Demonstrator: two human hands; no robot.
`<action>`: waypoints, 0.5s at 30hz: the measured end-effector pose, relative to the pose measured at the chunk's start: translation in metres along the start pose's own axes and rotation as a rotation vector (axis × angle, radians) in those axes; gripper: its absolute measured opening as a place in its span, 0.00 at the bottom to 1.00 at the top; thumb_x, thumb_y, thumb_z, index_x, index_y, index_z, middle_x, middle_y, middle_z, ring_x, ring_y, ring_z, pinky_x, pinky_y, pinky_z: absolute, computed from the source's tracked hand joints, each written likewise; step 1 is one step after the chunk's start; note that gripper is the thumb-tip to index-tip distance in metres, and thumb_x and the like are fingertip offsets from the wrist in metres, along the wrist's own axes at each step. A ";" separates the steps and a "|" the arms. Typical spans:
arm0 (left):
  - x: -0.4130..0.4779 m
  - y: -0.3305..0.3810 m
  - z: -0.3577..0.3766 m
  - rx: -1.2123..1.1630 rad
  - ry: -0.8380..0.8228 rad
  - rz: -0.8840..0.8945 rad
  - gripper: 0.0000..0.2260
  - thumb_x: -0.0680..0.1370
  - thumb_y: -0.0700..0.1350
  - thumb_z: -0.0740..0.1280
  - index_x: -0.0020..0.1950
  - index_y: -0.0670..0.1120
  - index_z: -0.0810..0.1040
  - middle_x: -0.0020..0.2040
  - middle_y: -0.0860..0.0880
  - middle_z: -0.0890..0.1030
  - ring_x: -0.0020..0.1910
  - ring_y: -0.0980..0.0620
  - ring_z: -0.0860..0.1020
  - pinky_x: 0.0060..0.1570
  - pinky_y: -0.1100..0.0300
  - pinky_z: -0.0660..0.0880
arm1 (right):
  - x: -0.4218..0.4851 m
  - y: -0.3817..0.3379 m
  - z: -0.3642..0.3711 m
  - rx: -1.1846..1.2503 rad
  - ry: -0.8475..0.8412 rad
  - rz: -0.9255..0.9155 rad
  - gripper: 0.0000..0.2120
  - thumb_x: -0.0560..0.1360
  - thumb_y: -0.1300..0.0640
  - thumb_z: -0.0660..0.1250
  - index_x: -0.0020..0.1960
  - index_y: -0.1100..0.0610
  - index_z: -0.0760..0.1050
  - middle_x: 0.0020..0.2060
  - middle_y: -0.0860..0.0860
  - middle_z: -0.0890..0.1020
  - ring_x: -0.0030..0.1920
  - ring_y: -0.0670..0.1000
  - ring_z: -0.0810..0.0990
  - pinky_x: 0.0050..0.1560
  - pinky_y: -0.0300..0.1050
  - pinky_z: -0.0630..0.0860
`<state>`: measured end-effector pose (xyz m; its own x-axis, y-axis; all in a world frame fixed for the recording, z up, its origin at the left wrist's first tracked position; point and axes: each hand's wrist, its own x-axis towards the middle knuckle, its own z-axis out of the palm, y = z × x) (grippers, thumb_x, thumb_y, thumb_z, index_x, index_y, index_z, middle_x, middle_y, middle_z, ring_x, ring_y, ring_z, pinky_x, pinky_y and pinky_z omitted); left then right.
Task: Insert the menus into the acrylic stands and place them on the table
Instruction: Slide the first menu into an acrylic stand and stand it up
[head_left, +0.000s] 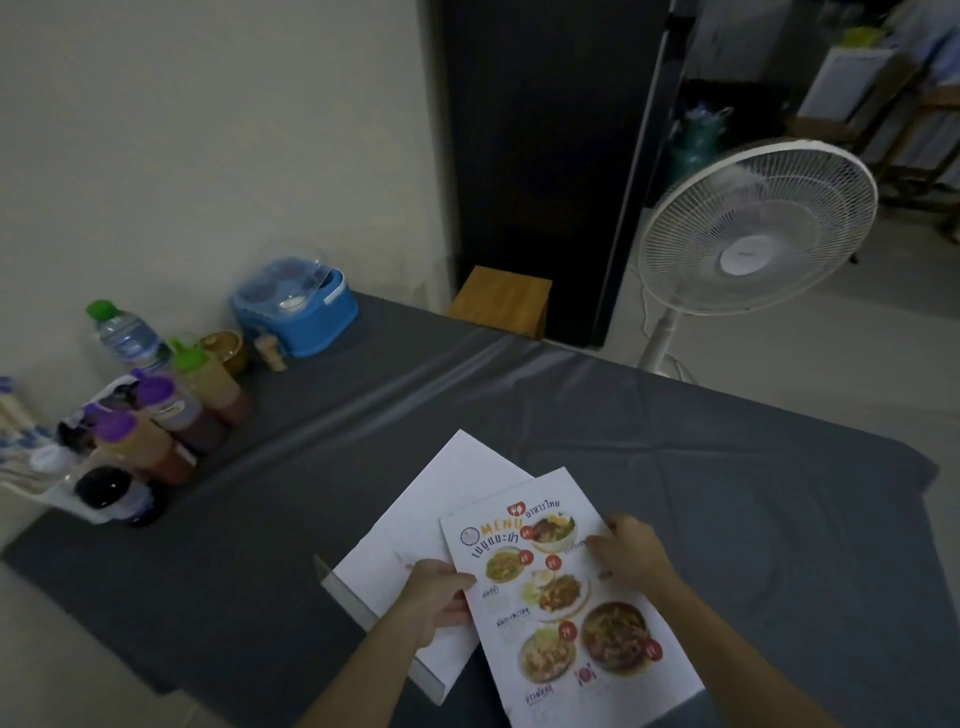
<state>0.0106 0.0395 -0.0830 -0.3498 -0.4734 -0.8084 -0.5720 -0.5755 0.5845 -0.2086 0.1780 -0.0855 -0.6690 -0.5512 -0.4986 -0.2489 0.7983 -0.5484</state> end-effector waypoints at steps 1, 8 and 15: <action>0.001 -0.001 0.001 -0.018 -0.001 0.000 0.07 0.76 0.33 0.66 0.53 0.34 0.80 0.49 0.38 0.85 0.43 0.45 0.84 0.42 0.51 0.82 | -0.001 0.000 0.001 0.004 0.004 0.008 0.10 0.74 0.54 0.67 0.51 0.61 0.75 0.44 0.56 0.82 0.38 0.55 0.84 0.36 0.49 0.83; 0.002 -0.005 0.004 -0.091 0.007 0.014 0.04 0.76 0.32 0.66 0.50 0.35 0.79 0.50 0.37 0.85 0.45 0.42 0.84 0.49 0.47 0.81 | 0.000 0.000 -0.003 0.004 0.039 0.033 0.07 0.73 0.53 0.69 0.42 0.56 0.74 0.39 0.52 0.82 0.40 0.53 0.81 0.37 0.43 0.76; -0.006 0.002 0.005 -0.048 0.001 0.062 0.01 0.76 0.32 0.67 0.46 0.37 0.78 0.43 0.40 0.85 0.38 0.46 0.84 0.38 0.52 0.81 | -0.006 0.004 -0.008 0.070 0.117 0.056 0.10 0.71 0.55 0.72 0.39 0.62 0.75 0.35 0.54 0.80 0.37 0.53 0.79 0.42 0.49 0.78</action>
<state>0.0082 0.0443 -0.0778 -0.3828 -0.5099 -0.7704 -0.5133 -0.5759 0.6363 -0.2113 0.1862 -0.0791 -0.7587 -0.4711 -0.4499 -0.1627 0.8058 -0.5695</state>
